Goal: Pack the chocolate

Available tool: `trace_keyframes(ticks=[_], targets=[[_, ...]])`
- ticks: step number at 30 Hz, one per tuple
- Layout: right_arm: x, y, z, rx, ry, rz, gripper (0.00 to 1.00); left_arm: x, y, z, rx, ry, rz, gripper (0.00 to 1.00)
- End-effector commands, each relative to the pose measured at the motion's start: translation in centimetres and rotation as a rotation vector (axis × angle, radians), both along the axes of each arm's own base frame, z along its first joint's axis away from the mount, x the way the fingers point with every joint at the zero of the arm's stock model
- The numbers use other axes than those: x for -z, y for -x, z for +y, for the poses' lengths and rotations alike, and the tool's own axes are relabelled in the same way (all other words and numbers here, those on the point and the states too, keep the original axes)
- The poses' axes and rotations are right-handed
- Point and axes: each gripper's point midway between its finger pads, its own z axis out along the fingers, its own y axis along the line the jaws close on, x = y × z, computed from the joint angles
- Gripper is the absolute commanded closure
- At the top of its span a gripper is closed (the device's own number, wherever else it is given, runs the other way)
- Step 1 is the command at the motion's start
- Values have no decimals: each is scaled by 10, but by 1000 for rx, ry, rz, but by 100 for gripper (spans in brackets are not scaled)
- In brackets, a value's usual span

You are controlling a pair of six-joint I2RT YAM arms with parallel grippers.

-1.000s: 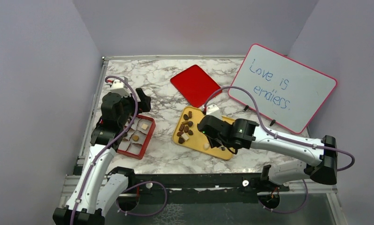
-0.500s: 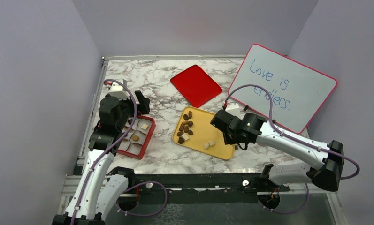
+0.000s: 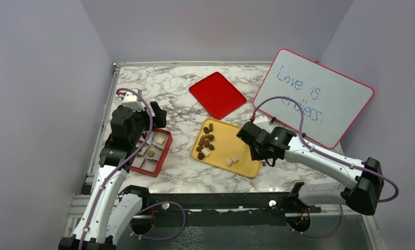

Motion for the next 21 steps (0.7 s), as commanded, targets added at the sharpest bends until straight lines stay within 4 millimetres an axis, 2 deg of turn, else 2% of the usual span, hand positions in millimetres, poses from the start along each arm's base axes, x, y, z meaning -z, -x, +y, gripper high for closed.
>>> trace_keyframes(ticks=[1, 5, 13, 18, 21], targets=[[-2, -14, 13, -24, -53, -56, 60, 1, 1, -1, 11, -9, -7, 1], [-2, -19, 20, -44, -73, -65, 59, 0, 1, 0, 7, -12, -6, 1], [8, -26, 15, -44, -48, -60, 58, 0, 0, -1, 11, -9, -2, 1], [12, -26, 15, -46, -42, -47, 63, 1, 0, -2, 12, -10, 0, 1], [12, -26, 14, -40, -38, -48, 69, 2, 0, -1, 9, -11, 0, 1]])
